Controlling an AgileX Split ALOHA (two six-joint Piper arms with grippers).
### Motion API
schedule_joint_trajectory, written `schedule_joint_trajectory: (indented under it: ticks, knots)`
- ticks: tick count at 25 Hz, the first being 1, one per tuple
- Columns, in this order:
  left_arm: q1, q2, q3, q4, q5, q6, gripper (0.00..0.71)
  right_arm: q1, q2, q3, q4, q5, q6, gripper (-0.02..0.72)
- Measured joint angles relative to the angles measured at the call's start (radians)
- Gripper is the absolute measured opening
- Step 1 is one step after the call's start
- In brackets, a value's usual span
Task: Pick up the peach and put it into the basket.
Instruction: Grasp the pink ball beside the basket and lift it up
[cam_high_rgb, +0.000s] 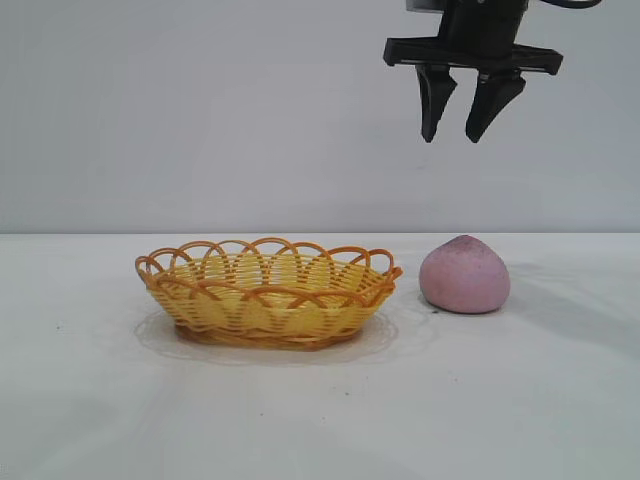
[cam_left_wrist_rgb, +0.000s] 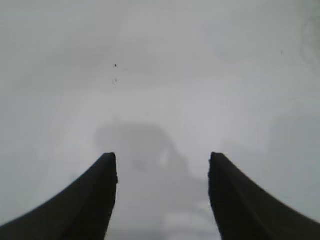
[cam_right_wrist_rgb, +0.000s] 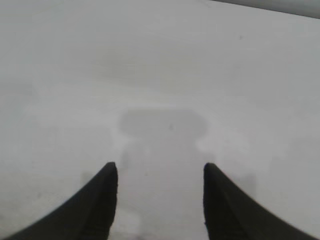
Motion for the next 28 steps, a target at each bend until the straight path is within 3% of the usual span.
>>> schedule_joint_trajectory:
  ticks: [5, 14, 22, 28]
  knots:
    - [0.000, -0.190, 0.020, -0.020, 0.122, 0.000, 0.359, 0.000, 0.000, 0.000, 0.001, 0.000, -0.002, 0.372]
    - [0.000, -0.426, 0.081, -0.026, 0.156, 0.000, 0.359, 0.000, 0.000, 0.000, 0.004, 0.015, -0.005, 0.372]
    - [0.000, -0.697, 0.081, -0.050, 0.162, 0.023, 0.359, 0.000, 0.000, 0.000, 0.010, 0.157, -0.049, 0.372]
    - [0.000, -0.752, 0.083, -0.085, 0.177, 0.063, 0.359, 0.000, 0.019, -0.001, 0.107, 0.285, -0.140, 0.372]
